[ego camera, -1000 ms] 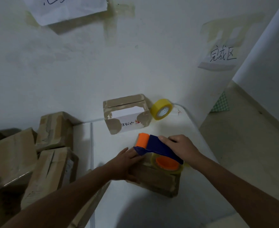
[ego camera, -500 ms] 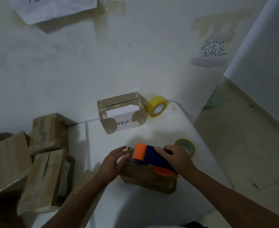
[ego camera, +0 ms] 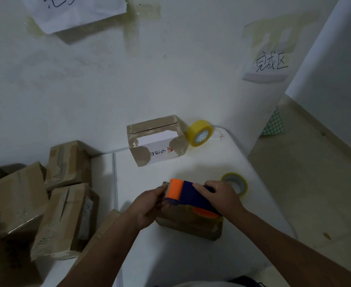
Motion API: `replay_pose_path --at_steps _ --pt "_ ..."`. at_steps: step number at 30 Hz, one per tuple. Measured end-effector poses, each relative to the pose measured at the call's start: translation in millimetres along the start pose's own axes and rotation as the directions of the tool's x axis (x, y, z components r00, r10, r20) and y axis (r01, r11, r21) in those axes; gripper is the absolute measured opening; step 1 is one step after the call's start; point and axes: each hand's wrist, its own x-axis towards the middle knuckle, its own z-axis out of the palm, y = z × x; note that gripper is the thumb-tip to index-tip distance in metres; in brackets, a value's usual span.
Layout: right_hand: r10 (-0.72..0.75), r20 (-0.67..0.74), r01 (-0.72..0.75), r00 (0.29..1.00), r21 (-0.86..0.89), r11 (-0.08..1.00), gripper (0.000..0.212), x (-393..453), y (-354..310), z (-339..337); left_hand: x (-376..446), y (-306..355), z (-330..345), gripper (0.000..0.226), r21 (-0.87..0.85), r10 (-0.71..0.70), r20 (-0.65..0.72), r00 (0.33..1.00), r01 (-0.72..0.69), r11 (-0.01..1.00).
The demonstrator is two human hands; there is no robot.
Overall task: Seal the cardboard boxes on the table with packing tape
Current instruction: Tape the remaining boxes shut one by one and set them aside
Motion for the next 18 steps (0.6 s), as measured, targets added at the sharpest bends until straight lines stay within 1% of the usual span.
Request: replay_pose_path --at_steps 2,4,7,10,12,15,18 --pt "-0.001 -0.013 0.0 1.0 -0.016 1.0 0.061 0.5 -1.2 -0.5 0.0 0.9 0.7 0.02 0.055 0.004 0.009 1.0 -0.004 0.998" --pt "-0.008 -0.025 0.008 1.0 -0.017 1.0 0.061 -0.1 -2.9 -0.6 1.5 1.5 -0.9 0.017 0.103 0.004 0.0 1.0 -0.004 0.995" --pt "-0.01 -0.037 0.01 0.999 -0.005 1.0 0.072 -2.2 -3.1 -0.8 3.3 0.9 -3.5 0.014 0.13 0.009 -0.003 1.0 -0.009 0.992" --pt "-0.01 -0.027 0.009 1.0 -0.02 1.0 0.074 -2.6 -4.6 -0.8 2.9 0.0 -3.1 0.014 0.153 0.034 -0.022 0.999 -0.03 0.988" --pt "-0.009 -0.015 0.008 1.0 -0.036 0.999 0.073 -2.6 -6.0 -0.2 3.3 0.0 -2.7 0.013 0.155 0.026 -0.022 0.999 -0.022 0.988" --pt "0.009 0.002 -0.009 1.0 -0.043 0.999 0.062 -1.9 -6.9 -1.4 4.0 1.8 -3.7 0.008 0.107 -0.004 -0.011 1.0 0.005 0.994" --pt "0.017 0.021 -0.015 1.0 -0.051 0.999 0.062 -2.1 -9.1 -3.0 3.9 1.7 -4.1 0.011 0.147 0.021 -0.022 1.0 -0.017 0.989"
